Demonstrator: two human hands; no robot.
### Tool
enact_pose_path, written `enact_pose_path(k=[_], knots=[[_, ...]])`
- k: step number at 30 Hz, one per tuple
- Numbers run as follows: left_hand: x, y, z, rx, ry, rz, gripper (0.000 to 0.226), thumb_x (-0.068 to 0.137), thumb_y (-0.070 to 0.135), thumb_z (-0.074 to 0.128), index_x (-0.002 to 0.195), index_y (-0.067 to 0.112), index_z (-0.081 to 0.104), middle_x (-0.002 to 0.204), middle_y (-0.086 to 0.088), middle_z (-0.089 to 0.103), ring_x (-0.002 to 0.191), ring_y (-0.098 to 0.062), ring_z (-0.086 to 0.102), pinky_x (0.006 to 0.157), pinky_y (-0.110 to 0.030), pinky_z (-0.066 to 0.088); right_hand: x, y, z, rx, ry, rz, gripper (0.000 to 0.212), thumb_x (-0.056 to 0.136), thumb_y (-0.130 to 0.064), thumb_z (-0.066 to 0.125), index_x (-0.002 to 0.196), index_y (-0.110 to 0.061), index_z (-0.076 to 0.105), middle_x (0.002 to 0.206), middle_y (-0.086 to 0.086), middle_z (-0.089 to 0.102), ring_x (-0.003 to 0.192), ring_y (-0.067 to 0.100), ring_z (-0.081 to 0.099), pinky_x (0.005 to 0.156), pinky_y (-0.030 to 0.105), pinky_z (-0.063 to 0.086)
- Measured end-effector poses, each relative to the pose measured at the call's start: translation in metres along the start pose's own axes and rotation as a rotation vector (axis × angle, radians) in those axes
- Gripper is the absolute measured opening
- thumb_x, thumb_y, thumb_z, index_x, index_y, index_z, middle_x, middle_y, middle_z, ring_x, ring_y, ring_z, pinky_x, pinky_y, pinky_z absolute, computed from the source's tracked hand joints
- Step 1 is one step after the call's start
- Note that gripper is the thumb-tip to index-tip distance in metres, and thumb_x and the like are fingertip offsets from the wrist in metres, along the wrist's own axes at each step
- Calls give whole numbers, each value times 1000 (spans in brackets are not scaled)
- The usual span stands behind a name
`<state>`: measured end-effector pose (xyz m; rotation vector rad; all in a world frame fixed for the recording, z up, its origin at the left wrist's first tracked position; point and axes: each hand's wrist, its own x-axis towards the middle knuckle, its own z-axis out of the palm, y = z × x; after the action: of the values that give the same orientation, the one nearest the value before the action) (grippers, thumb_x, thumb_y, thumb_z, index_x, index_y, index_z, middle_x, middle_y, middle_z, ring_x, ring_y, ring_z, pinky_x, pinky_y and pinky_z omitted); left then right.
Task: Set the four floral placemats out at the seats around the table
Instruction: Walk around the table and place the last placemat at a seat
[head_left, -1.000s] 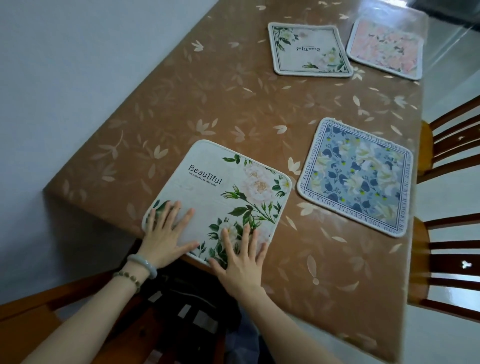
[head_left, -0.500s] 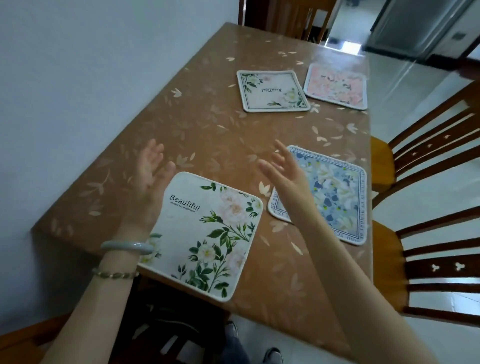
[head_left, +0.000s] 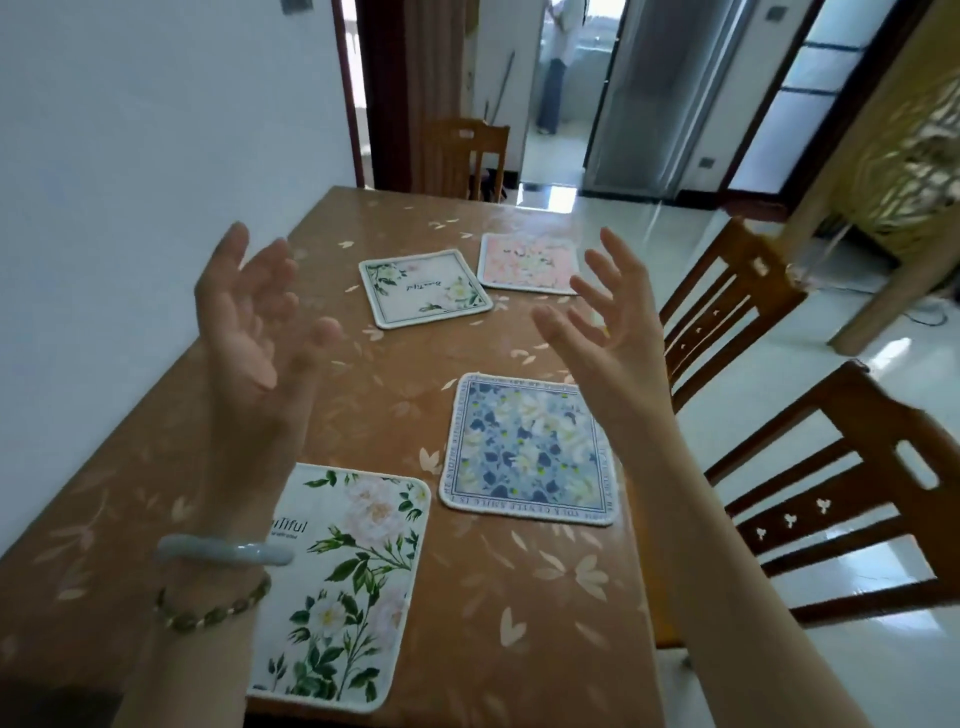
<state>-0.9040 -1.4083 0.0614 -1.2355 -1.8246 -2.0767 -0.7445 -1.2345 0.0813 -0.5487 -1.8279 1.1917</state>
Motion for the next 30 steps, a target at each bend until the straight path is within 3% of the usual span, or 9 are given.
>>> enact_pose_path(k=[6, 10, 17, 21, 23, 26, 30], knots=[[4, 6, 54, -91, -173, -12, 70, 85, 30, 65, 141, 33, 23, 132, 15, 51, 121, -6, 54, 98, -22, 45, 1, -6, -65, -41, 147, -21, 71, 83, -20, 72, 141, -29, 32, 133, -4, 45, 110, 5, 58, 78, 10, 50], [0, 15, 96, -171, -228, -17, 75, 77, 33, 66, 139, 32, 23, 130, 8, 52, 117, -11, 57, 93, -24, 47, -7, 2, -102, -74, 204, -15, 73, 83, -23, 72, 143, -29, 31, 136, 0, 46, 107, 8, 60, 76, 11, 52], [-28, 42, 180, -175, -289, -55, 70, 80, 45, 66, 138, 46, 26, 135, 11, 52, 121, -11, 56, 96, -30, 48, -19, 24, -192, -106, 306, 12, 74, 82, -22, 74, 142, -29, 31, 130, -9, 43, 105, 2, 57, 69, 2, 45], [-62, 61, 246, -147, -309, -95, 79, 81, 43, 66, 145, 27, 23, 140, 1, 48, 124, -14, 54, 100, -48, 46, -31, 42, -263, -138, 312, 28, 76, 82, -23, 73, 144, -25, 30, 137, -2, 45, 107, 4, 56, 70, 2, 46], [-81, 75, 281, -152, -310, -111, 77, 81, 40, 66, 145, 28, 25, 141, -1, 47, 124, -14, 53, 101, -50, 45, -38, 51, -304, -142, 315, 41, 76, 82, -24, 73, 145, -25, 29, 142, 2, 44, 108, 4, 55, 72, 1, 46], [-109, 95, 334, -146, -275, -117, 71, 79, 42, 65, 139, 42, 27, 140, 1, 47, 125, -14, 52, 104, -42, 43, -47, 65, -367, -147, 290, 49, 75, 82, -24, 73, 144, -26, 30, 141, 1, 43, 110, 6, 55, 72, 2, 46], [-140, 123, 399, -148, -258, -132, 73, 78, 44, 63, 139, 37, 25, 144, -3, 44, 129, -13, 47, 105, -32, 41, -54, 80, -441, -156, 269, 50, 73, 82, -24, 73, 142, -30, 32, 131, -9, 41, 111, 7, 54, 72, 1, 45]])
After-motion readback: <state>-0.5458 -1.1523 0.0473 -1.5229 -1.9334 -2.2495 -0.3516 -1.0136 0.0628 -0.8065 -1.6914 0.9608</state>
